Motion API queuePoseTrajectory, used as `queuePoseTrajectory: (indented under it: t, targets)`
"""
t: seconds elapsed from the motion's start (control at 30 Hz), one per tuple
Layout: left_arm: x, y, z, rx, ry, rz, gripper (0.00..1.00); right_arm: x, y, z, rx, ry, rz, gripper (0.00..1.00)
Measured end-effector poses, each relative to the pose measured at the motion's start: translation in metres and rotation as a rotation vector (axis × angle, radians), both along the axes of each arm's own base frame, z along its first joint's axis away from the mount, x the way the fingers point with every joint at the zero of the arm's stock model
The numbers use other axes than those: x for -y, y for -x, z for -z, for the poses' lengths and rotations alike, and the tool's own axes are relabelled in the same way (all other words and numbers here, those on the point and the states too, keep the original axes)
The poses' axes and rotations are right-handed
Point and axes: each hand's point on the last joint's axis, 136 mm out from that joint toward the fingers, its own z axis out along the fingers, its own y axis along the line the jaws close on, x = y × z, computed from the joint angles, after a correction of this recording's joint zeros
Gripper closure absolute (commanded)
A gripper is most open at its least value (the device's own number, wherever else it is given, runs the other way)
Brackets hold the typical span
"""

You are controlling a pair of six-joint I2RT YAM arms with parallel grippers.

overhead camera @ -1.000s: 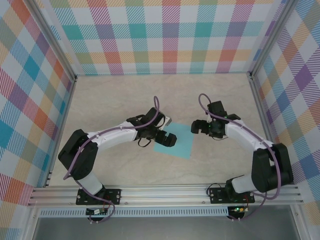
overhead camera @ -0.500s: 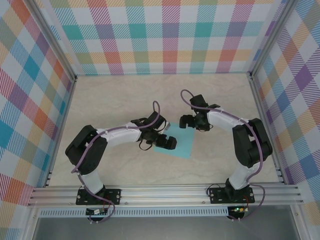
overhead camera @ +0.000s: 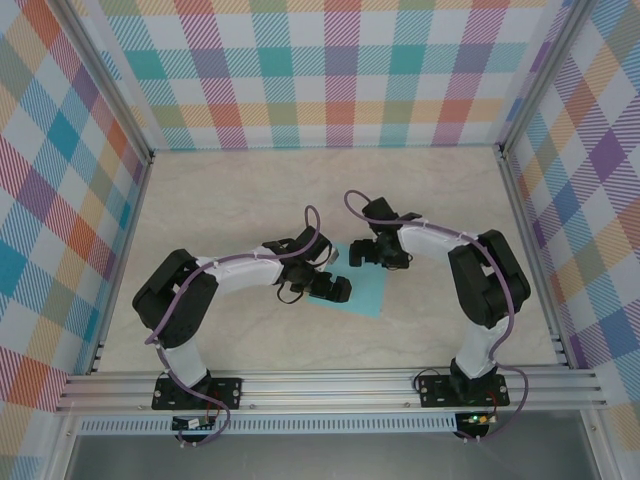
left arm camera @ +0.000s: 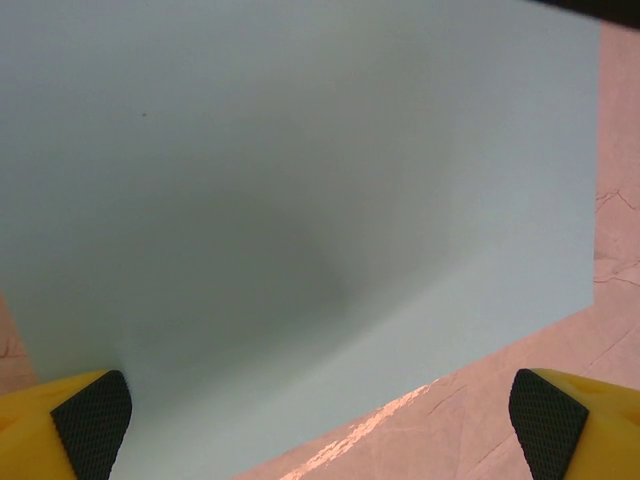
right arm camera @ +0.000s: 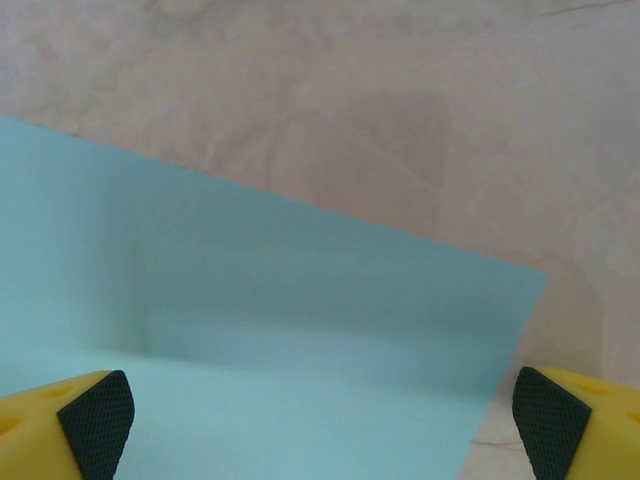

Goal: Fold a paper plane with a square sheet of paper (fold left side to right side)
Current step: Pick up the square sheet of paper from the center of the table.

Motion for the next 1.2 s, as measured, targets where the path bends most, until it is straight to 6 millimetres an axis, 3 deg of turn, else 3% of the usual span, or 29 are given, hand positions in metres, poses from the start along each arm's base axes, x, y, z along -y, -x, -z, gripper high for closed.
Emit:
queuePoseTrajectory:
  t: [0.37, 0.57, 0.7, 0.83, 0.97, 1.07, 1.2]
  targets:
    - [0.001, 0.001, 0.003, -0.003, -0.006, 0.003, 0.00, -0.016, 0.009, -0.002, -0.025, -0.053, -0.023, 0.05]
    - [0.001, 0.001, 0.003, -0.003, -0.006, 0.004, 0.00, -0.032, 0.019, -0.004, -0.063, -0.118, -0.046, 0.15]
    - [0.002, 0.001, 0.002, -0.001, -0.005, 0.004, 0.00, -0.039, 0.024, -0.006, -0.078, -0.147, -0.061, 0.27]
    - [0.002, 0.001, 0.000, 0.008, 0.006, 0.002, 0.00, -0.043, 0.026, -0.008, -0.084, -0.173, -0.074, 0.47]
    - [0.002, 0.001, -0.004, 0.022, 0.024, 0.002, 0.00, -0.046, 0.028, -0.011, -0.086, -0.194, -0.076, 0.58]
    - [-0.001, -0.001, -0.015, 0.054, 0.053, -0.007, 0.00, -0.048, 0.028, -0.011, -0.084, -0.207, -0.082, 0.63]
    - [-0.015, -0.010, -0.048, 0.132, 0.122, -0.051, 0.00, -0.050, 0.030, -0.013, -0.080, -0.232, -0.090, 0.67]
